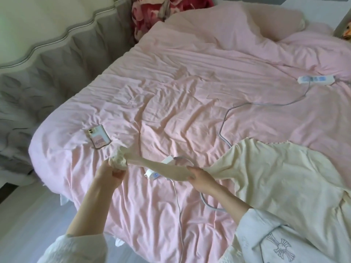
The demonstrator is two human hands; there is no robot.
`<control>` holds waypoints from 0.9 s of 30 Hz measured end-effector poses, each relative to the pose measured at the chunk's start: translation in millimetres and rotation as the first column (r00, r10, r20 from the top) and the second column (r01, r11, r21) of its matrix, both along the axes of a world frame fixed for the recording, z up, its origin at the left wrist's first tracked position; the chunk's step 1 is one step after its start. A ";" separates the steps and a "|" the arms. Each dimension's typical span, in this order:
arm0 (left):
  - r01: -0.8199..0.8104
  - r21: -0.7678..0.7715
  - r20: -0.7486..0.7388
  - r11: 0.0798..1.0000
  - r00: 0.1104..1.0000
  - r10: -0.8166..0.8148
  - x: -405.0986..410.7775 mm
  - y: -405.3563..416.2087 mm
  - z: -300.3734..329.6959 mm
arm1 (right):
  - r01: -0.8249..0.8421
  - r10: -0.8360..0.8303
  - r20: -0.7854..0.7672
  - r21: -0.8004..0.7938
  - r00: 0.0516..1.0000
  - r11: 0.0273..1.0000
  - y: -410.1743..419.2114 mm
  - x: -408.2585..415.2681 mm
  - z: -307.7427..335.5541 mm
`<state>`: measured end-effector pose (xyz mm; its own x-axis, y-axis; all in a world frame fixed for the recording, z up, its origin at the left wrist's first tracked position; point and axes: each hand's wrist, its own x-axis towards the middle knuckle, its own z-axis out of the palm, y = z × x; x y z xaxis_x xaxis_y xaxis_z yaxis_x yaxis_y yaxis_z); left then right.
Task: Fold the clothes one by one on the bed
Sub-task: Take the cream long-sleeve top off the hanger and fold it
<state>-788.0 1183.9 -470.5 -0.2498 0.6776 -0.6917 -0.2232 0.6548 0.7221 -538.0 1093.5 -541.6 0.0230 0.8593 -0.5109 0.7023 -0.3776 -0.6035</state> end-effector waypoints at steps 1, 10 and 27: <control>0.008 -0.008 0.017 1.000 1.000 -0.008 -5.8 -1.2 -4.2 | -0.012 0.012 0.003 -0.007 1.000 1.000 4.7 -8.9 -4.1; -0.154 -0.143 -0.027 0.978 0.988 0.152 -72.7 -9.0 -112.4 | -0.103 0.114 0.097 -0.111 0.989 0.988 18.1 -53.4 -61.2; -0.182 0.162 -0.448 0.970 0.862 0.237 -88.2 0.5 -117.5 | -0.073 0.088 0.161 -0.099 0.983 0.992 27.0 -65.7 -79.6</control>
